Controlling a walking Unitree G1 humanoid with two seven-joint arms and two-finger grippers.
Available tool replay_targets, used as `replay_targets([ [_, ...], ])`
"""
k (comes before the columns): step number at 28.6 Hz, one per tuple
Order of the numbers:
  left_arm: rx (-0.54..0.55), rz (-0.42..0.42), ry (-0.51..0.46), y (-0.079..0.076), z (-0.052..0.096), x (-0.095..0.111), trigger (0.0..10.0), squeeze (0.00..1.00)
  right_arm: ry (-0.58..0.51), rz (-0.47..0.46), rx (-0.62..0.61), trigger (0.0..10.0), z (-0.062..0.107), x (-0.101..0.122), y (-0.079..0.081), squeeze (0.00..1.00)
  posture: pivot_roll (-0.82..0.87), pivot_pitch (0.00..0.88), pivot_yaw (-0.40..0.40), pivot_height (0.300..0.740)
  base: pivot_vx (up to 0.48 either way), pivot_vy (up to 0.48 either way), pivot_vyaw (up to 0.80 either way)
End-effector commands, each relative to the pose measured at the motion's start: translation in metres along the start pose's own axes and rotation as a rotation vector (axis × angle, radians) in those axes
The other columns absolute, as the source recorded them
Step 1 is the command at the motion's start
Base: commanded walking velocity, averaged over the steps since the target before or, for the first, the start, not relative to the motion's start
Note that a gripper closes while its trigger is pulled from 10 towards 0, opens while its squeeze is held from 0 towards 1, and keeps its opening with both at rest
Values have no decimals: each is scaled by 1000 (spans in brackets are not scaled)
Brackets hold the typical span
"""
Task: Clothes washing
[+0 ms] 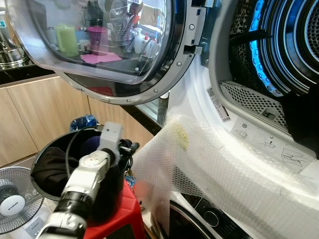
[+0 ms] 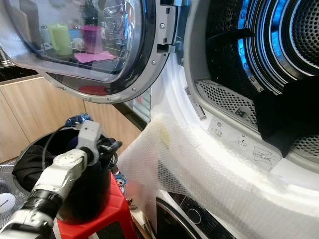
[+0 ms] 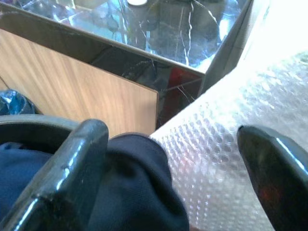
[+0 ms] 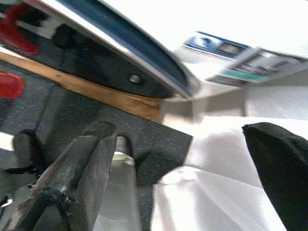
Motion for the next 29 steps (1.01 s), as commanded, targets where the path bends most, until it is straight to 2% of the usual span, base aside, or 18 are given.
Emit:
replay_targets([
  [1, -1, -27, 13, -3, -4, 2, 10000, 0, -8, -21, -19, 10000, 0, 1, -7, 0, 303, 16, -126, 740, 0, 0, 0],
  [7, 21, -28, 86, -4, -9, -10, 10000, 0, -1, -45, -39, 10000, 1, -4, -14, 0, 281, 16, -119, 740, 0, 0, 0],
  [11, 92, -22, 120, 2, -8, -17, 10000, 0, 4, -53, -34, 10000, 1, -6, -12, 0, 281, 15, -117, 740, 0, 0, 0],
  [18, 211, -6, 95, 17, -3, -13, 10000, 0, 1, -56, -24, 10000, 1, -5, -8, 0, 286, 17, -113, 740, 0, 0, 0],
  [25, 210, -10, 116, 17, -2, -19, 10000, 0, 4, -58, -20, 10000, 1, -6, -7, 0, 288, 18, -110, 740, 0, 0, 0],
  [29, 194, -18, 162, 11, -1, -32, 10000, 0, 7, -59, -21, 10000, 1, -7, -6, 0, 283, 18, -107, 740, 0, 0, 0],
])
Point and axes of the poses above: a point about 5 cm out from each wrist's last joint towards the gripper, its own z axis pointing back from the gripper into the wrist, its own x axis along the axis of the wrist's last joint, y = z × x, the point moved 1 cm from there along -z, pointing out of the wrist towards the gripper, and after that the axes turned 11 degrees about -z, right-handed, at the moved point
